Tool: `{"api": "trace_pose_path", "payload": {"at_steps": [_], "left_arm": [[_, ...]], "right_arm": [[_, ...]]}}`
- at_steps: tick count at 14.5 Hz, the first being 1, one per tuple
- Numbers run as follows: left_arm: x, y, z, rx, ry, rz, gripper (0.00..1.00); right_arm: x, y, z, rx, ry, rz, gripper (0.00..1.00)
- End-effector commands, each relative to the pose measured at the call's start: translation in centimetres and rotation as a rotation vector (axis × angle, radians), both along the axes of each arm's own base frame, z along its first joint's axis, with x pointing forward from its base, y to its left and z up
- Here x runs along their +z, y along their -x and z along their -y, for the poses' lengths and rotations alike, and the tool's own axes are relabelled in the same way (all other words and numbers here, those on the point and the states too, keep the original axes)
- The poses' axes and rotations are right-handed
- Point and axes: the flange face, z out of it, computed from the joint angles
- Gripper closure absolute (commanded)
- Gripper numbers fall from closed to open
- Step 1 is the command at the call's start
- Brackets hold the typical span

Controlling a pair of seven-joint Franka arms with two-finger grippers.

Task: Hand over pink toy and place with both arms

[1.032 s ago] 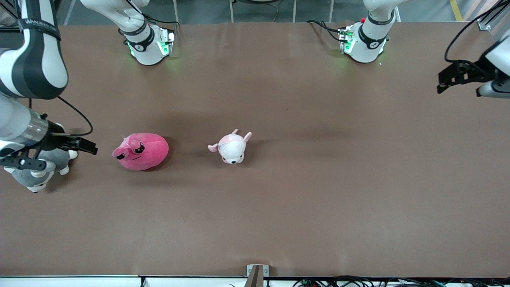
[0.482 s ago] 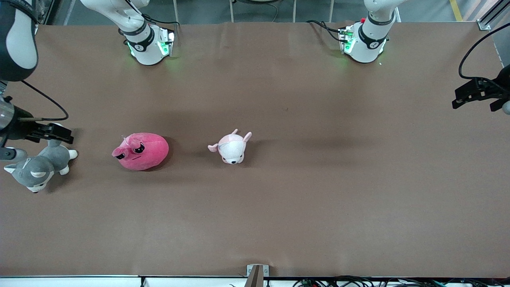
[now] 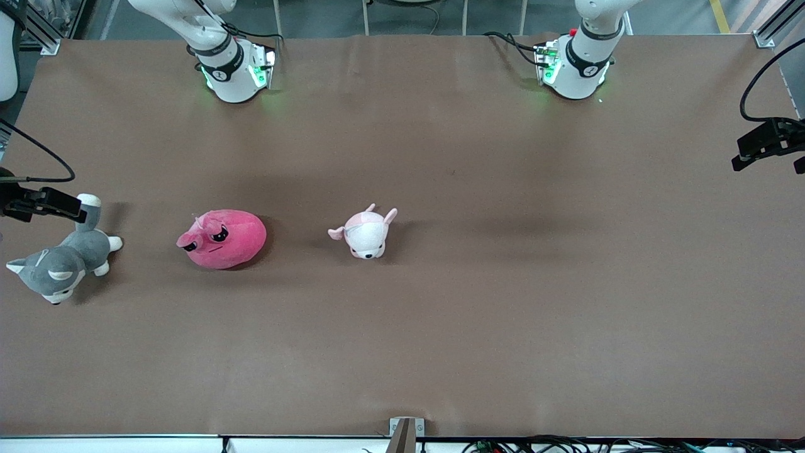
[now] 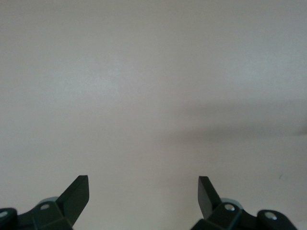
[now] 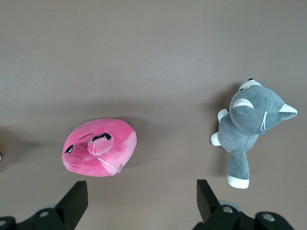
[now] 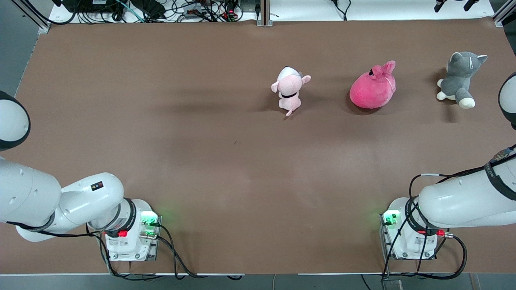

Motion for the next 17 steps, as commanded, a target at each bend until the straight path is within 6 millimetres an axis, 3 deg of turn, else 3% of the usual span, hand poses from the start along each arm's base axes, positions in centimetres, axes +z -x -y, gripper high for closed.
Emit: {"api": "trace_pose_path", "payload": {"at_steps": [1,6,17], "left_arm": [[1.0,0.1,0.0,0.000,-0.012,0.007,0.00],[0.9,0.1,-0.1,0.002,-0.012,0.005,0.00],[0.9,0.1,-0.5,0.013,-0.019,0.003,0.00]], "right_arm": [[1.3,0.1,-0.4,0.017,0.005,0.013,0.00],[0.8,1.2,-1.1,0.019,-0.026,-0.062,0.00],[4.8,7.4,-1.3,0.022,-0.045,-0.020,0.00]]}}
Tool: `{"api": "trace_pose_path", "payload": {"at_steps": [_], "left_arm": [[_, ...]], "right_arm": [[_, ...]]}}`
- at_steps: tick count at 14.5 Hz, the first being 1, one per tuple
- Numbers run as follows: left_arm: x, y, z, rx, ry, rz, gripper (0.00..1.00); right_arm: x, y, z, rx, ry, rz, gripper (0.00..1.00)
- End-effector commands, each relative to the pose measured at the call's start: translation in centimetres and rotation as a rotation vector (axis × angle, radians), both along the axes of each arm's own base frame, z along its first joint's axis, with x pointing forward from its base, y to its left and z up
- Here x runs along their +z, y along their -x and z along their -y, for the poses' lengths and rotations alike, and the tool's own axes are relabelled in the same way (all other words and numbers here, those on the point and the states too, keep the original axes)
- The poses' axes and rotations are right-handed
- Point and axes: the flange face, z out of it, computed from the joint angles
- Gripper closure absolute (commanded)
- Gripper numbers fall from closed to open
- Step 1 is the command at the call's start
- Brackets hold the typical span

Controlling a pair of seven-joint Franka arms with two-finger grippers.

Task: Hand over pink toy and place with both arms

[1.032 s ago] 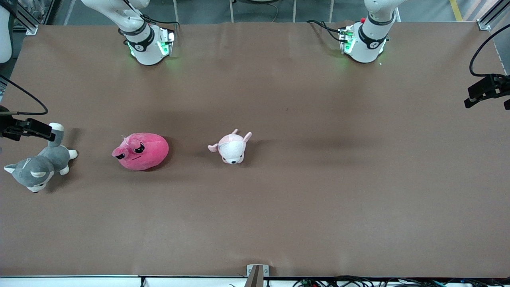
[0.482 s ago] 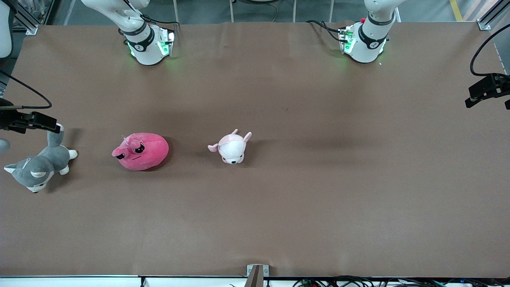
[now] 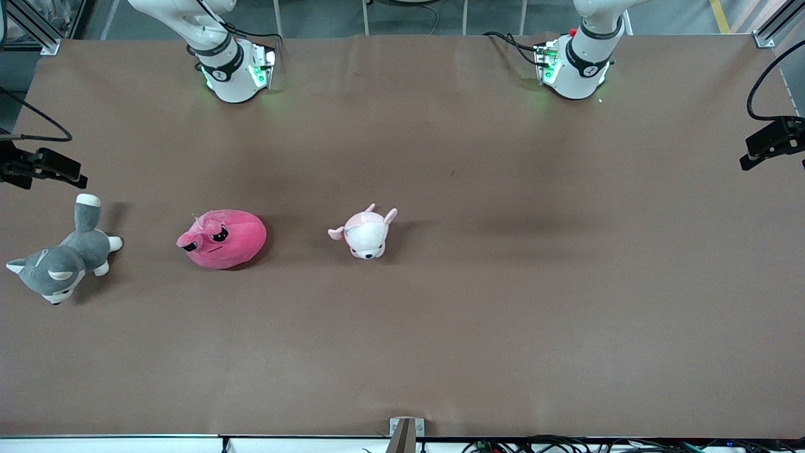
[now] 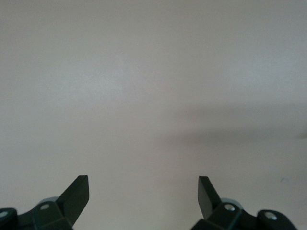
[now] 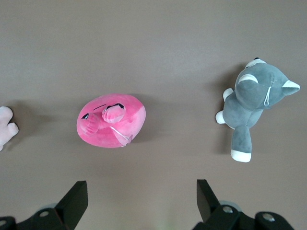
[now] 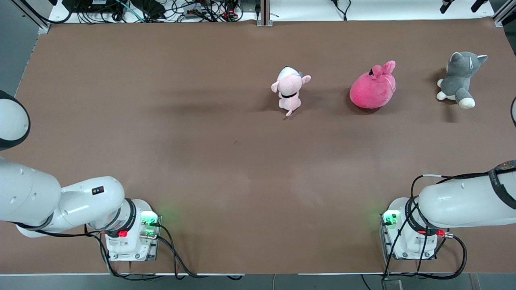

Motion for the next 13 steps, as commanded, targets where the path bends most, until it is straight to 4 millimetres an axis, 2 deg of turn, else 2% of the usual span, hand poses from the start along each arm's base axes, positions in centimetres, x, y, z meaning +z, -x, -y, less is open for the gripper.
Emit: {"api": "trace_pose_path", "payload": {"at_steps": [1,3,6,13], "left_arm": [[0.6,0.1,0.2,-0.001,-0.014,-0.003,0.00],[0.6,0.2,0.3,-0.002,-0.015,-0.008,0.00],[0.7,0.2,0.5,-0.007,-0.015,-0.006,0.00],[0.7,0.2,1.6,-0.022,-0.015,-0.006,0.00]], "right_arm": [[1.3,3.3,-0.1,0.005,-0.025,0.016,0.00],[2.2,4.4,-0.2,0.007,-0.026,0.030,0.00],[3.0,4.9,0.0,0.005,-0.027,0.042,0.00],[3.1,4.9,-0.4,0.004,-0.041,0.045,0.00]]}}
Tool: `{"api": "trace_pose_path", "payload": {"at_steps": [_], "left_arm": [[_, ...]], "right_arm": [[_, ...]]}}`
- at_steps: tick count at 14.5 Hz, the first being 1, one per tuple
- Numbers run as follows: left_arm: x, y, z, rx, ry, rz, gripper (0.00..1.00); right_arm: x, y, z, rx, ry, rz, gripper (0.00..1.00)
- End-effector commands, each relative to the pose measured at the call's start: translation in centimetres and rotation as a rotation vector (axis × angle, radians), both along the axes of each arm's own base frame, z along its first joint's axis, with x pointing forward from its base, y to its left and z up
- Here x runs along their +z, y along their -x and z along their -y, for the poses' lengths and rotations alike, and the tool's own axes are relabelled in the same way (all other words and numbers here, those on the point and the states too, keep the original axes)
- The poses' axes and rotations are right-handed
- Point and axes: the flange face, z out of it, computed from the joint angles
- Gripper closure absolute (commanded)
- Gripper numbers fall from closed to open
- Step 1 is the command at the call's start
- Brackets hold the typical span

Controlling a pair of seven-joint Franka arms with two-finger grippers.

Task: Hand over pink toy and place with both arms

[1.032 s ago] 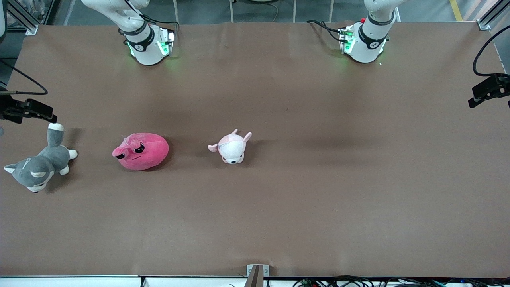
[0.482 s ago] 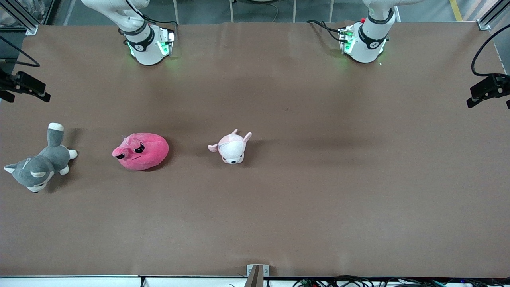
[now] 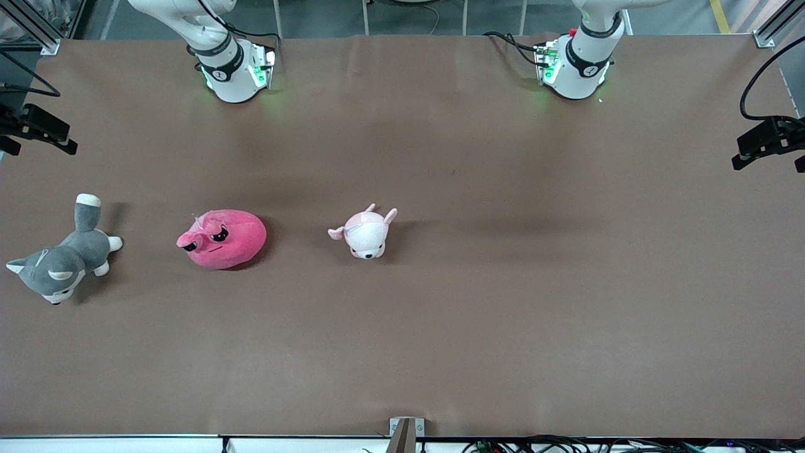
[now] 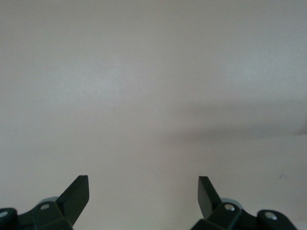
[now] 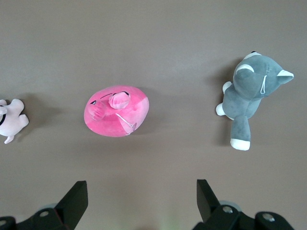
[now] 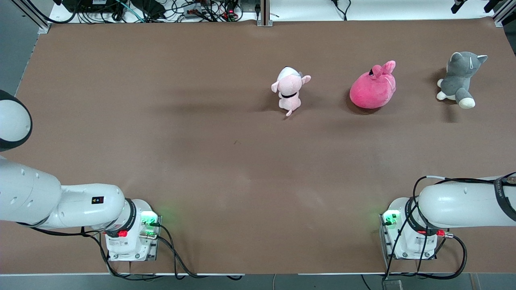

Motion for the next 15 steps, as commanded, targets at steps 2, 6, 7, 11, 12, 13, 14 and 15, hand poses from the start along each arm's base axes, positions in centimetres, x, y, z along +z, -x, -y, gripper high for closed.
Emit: {"api": "trace_pose_path", "payload": {"at_steps": [2,6,7,11,12,13,14,15], "left_arm": [[0.7,0.2,-0.2,0.007,-0.013,-0.001,0.00],[0.8,0.3,-0.5,0.013,-0.010,0.001,0.00],[0.8,0.3,-0.5,0.014,-0.010,0.001,0.00],[0.7,0.1,-0.6,0.016,-0.012,0.002,0.00],[0.9,0.2,-0.7,0.016,-0.010,0.005,0.00],[1.4,0.2,-0.6,0.016,-0.012,0.016,0.00],[1.9,0.2,-0.5,0.017,-0.006,0.027,0.00],[2.0,0.2,-0.5,0.021,-0.005,0.030,0.00]], "right_arm": [[0.2,1.0,-0.2,0.003,-0.025,-0.005,0.00],[0.2,1.0,-0.2,0.010,-0.021,-0.010,0.00],[0.3,1.0,-0.3,0.014,-0.014,-0.009,0.00],[0.4,1.0,-0.3,0.024,-0.001,-0.002,0.00],[0.4,1.0,-0.3,0.025,0.009,-0.003,0.00],[0.4,1.0,-0.3,0.026,0.009,-0.005,0.00],[0.4,1.0,-0.3,0.026,0.009,-0.006,0.00],[0.4,1.0,-0.3,0.026,0.011,-0.008,0.00]]}}
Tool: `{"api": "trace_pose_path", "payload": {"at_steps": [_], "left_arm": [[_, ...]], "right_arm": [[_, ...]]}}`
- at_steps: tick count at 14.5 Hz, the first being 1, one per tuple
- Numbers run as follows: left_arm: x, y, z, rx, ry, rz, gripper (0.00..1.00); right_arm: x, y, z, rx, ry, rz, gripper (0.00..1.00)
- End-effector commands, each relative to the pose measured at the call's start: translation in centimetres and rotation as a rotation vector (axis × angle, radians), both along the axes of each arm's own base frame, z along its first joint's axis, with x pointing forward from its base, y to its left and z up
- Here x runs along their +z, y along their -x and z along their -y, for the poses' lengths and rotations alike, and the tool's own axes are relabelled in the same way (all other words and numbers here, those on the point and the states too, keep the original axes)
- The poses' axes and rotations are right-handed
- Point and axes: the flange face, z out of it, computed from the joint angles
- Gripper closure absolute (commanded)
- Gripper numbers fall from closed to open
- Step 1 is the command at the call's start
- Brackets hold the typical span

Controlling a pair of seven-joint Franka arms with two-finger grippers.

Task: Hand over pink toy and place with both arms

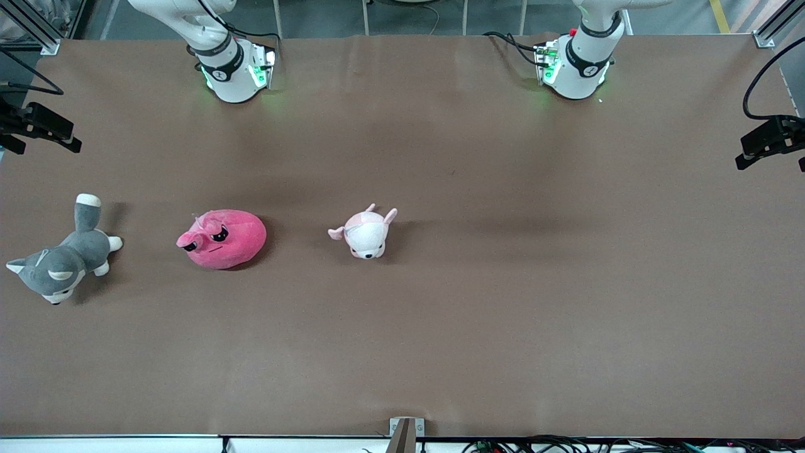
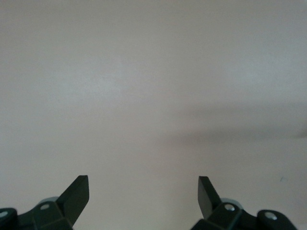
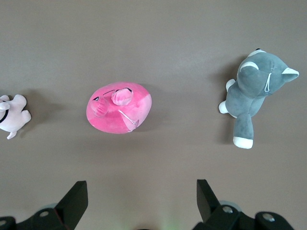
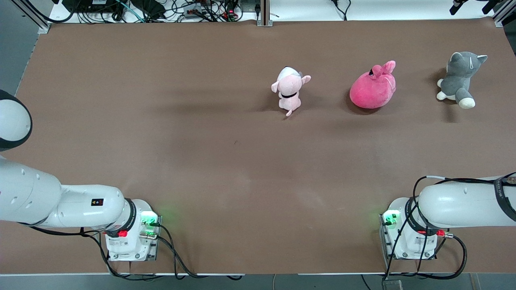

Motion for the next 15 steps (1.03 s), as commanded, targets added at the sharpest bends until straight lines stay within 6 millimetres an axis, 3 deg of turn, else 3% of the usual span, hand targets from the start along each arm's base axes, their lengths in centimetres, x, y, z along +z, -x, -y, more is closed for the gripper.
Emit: {"api": "trace_pose_path", "payload": {"at_steps": [1,5,15], "left_arm": [[1.2,0.1,0.2,0.020,0.001,0.013,0.00],[1.0,-0.1,1.2,0.048,0.006,0.016,0.00],[0.7,-0.2,1.6,0.030,0.004,0.007,0.00]], "right_arm": [[0.5,0.9,0.0,0.016,0.016,0.005,0.00],[0.5,0.9,-0.1,0.021,0.016,0.005,0.00],[0.5,0.9,0.0,0.018,0.016,0.005,0.00]]}}
